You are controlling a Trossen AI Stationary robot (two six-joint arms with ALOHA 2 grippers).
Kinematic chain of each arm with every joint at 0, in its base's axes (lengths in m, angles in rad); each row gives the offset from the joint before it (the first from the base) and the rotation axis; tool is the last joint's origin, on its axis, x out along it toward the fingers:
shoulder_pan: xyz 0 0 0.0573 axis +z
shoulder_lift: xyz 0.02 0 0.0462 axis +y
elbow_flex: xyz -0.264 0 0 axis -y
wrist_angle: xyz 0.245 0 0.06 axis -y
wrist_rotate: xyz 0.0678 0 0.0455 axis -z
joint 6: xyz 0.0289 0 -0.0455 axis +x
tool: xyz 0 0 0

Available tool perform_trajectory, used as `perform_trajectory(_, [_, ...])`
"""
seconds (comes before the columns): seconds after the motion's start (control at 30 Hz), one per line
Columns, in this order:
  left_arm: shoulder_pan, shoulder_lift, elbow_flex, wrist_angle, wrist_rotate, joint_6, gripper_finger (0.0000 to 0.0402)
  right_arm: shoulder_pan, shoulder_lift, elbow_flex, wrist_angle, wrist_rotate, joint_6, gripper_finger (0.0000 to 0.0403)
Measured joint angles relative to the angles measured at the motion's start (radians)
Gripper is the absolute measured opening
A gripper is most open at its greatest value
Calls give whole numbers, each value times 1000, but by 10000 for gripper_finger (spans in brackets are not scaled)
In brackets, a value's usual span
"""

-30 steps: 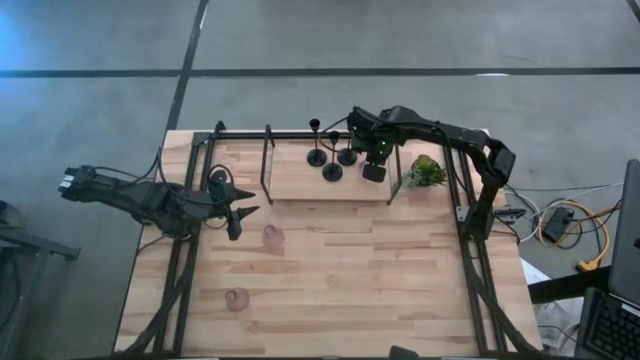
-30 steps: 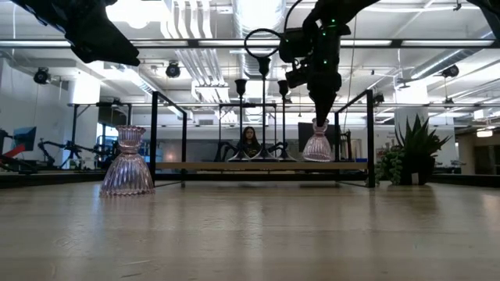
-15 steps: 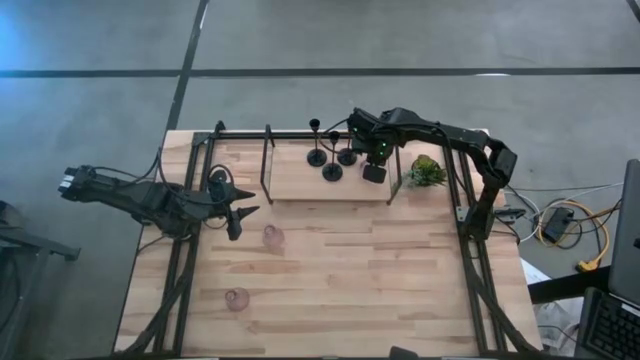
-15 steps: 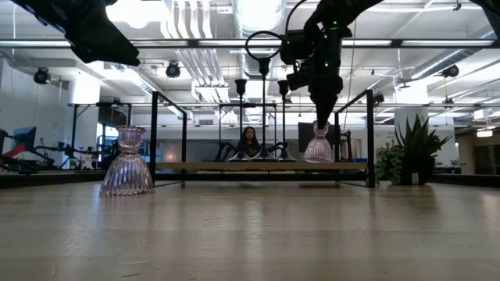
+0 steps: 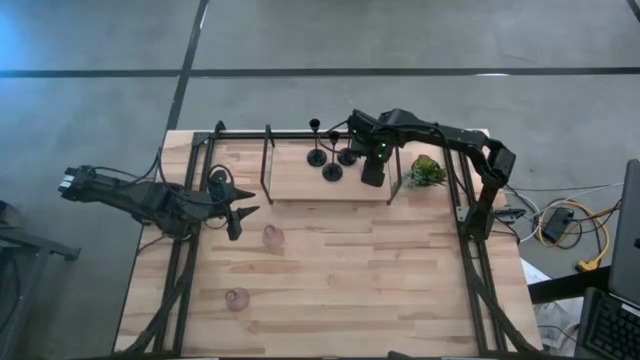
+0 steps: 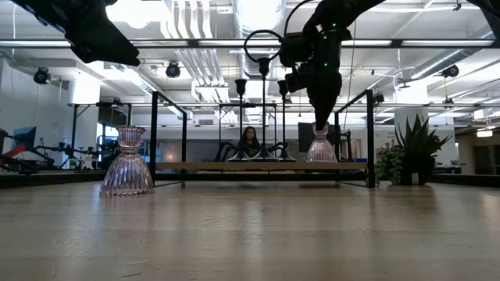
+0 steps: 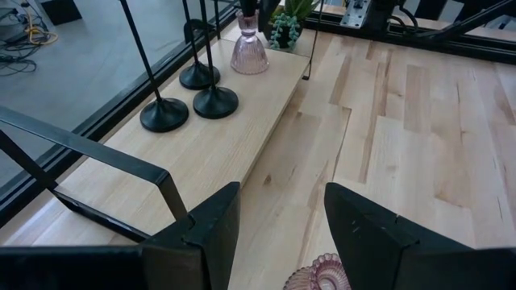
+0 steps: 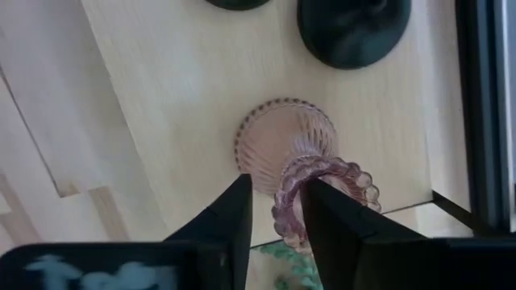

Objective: Pick & Place candle stick holders
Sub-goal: Put the bottom right purple glass candle holder on the shelf, then put the top purple glass candle holder on the shelf

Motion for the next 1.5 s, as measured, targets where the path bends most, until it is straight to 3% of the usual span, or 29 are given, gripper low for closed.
perform_trajectory(0.6, [0,0,0,0,0,0,186,0,-4,1,-1,8,-25,188])
perform_trajectory(0.97, [0,0,0,0,0,0,186,0,-51,2,-13,11,-23,194])
perform_trajectory(1.27, [0,0,0,0,0,0,186,5,-173,2,-49,3,30,184])
perform_trajectory(1.37, [0,0,0,0,0,0,186,16,-225,2,-91,-59,49,173])
perform_trajectory(1.5, [0,0,0,0,0,0,186,56,-292,-5,-103,-233,68,142])
